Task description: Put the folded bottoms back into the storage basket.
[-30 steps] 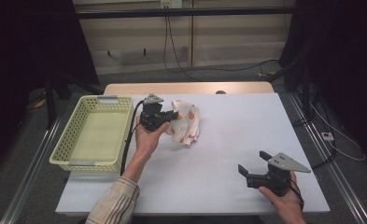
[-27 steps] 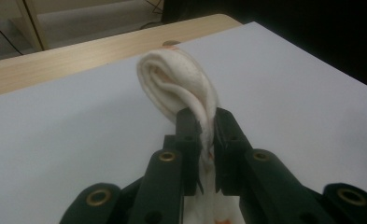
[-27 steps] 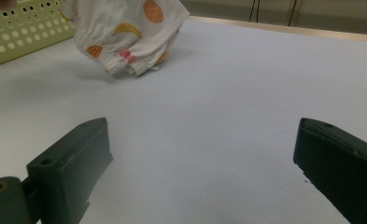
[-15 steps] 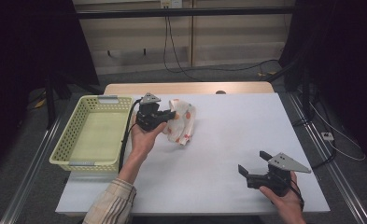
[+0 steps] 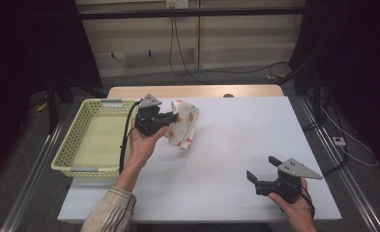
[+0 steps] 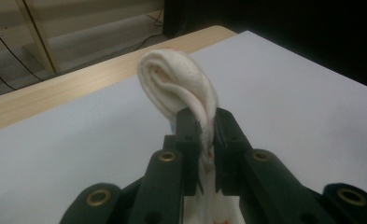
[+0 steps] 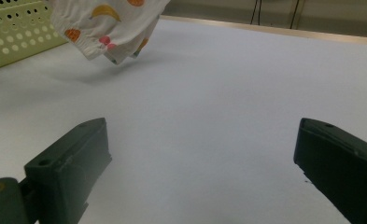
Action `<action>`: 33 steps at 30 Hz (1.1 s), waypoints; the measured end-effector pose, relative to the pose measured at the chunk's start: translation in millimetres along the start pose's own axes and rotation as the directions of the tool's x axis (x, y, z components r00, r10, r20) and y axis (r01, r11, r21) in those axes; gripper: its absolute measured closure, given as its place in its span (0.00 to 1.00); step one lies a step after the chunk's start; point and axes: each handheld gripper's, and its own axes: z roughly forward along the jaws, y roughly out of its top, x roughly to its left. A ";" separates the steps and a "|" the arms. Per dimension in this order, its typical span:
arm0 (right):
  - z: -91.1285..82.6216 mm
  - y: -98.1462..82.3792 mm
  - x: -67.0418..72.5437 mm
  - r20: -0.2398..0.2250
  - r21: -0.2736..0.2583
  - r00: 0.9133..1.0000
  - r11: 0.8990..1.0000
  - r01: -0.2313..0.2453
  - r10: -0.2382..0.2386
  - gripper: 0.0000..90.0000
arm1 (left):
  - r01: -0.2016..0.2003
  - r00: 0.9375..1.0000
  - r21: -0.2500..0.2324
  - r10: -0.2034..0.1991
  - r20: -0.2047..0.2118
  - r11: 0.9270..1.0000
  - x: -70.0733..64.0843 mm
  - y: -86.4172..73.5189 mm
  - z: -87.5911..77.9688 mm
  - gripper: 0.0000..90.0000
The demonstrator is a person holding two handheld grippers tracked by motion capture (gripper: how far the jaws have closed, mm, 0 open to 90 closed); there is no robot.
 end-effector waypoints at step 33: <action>0.5 -0.1 0.3 -0.002 -0.001 1.000 1.000 0.001 -0.001 0.03 | -0.039 0.999 -0.035 0.038 -0.036 0.999 -2.9 10.0 -44.8 0.92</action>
